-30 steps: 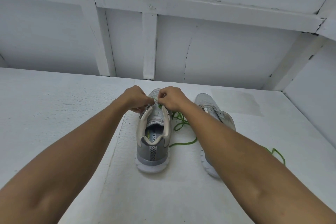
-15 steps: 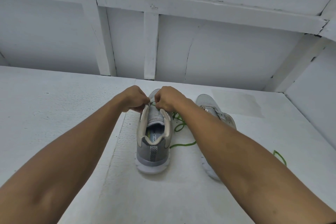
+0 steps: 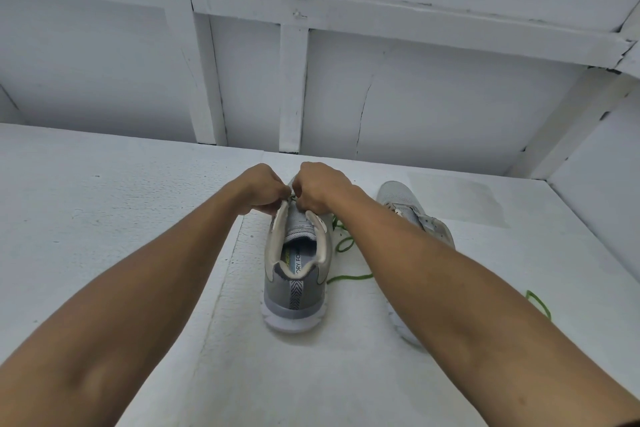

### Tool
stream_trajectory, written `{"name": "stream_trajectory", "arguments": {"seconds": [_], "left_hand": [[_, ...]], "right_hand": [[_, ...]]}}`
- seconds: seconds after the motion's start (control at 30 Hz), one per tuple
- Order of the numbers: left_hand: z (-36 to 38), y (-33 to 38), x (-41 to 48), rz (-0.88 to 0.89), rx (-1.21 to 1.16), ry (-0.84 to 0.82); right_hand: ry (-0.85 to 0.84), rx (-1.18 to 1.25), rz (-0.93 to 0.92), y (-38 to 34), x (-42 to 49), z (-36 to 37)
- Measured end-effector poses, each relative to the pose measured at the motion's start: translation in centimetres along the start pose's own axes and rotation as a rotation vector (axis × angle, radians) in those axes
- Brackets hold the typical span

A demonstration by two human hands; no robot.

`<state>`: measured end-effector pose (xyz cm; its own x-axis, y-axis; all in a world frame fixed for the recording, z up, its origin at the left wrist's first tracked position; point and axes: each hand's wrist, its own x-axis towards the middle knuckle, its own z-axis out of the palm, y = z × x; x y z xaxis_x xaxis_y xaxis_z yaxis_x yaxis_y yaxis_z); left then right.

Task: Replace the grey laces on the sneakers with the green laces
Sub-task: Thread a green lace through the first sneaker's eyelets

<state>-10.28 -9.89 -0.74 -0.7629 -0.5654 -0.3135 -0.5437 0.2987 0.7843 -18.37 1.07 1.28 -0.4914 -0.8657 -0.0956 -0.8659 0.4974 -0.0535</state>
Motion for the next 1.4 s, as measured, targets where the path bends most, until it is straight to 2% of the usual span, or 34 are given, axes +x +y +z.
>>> {"name": "stream_trajectory", "arguments": {"seconds": [0.3, 0.57, 0.67, 0.77, 0.87, 0.93, 0.97, 1.03, 1.1, 1.2, 1.3, 1.33, 1.4], "left_hand": [[-0.2, -0.1, -0.4, -0.009, -0.08, -0.029], [-0.4, -0.6, -0.1, -0.019, -0.13, -0.053], [-0.1, -1.0, -0.2, -0.039, -0.23, -0.054], [0.3, -1.7, -0.2, 0.003, -0.265, -0.06], [1.1, -1.9, -0.2, 0.048, -0.228, -0.016], [1.5, -1.9, -0.5, 0.07, -0.196, 0.038], [1.6, -1.9, -0.6, 0.079, -0.201, 0.071], [1.8, -2.0, -0.9, 0.084, -0.304, 0.135], [1.7, -2.0, -1.0, 0.066, -0.548, 0.205], [-2.1, -2.0, -0.1, 0.045, -1.089, 0.304], [-10.2, -2.4, 1.7, 0.093, -1.672, 0.405], [-12.4, -2.2, 1.9, 0.125, -1.697, 0.453], [-14.2, -1.4, 1.6, 0.174, -1.392, 0.541]], "right_hand": [[0.035, -0.112, -0.08, -0.2, 0.1, -0.1], [0.047, -0.035, -0.048, 0.1, 0.3, 0.6], [0.065, -0.033, -0.016, 0.1, 0.3, 0.9], [0.084, 0.121, 0.131, 0.3, -0.1, 0.9], [0.198, 0.505, 0.378, 0.3, -2.8, 0.0], [0.184, 0.71, 0.437, -0.3, -5.7, 0.3], [0.155, 0.733, 0.437, -0.8, -7.2, 1.1], [0.183, 0.786, 0.42, -1.6, -9.2, 3.1], [0.287, 0.886, 0.43, -2.0, -9.7, 4.7], [0.33, 0.889, 0.442, -2.0, -9.2, 5.3], [0.368, 0.877, 0.449, -2.1, -9.2, 5.6], [0.382, 0.872, 0.452, -2.2, -9.2, 5.6], [0.401, 0.867, 0.457, -2.3, -9.3, 5.8]]}}
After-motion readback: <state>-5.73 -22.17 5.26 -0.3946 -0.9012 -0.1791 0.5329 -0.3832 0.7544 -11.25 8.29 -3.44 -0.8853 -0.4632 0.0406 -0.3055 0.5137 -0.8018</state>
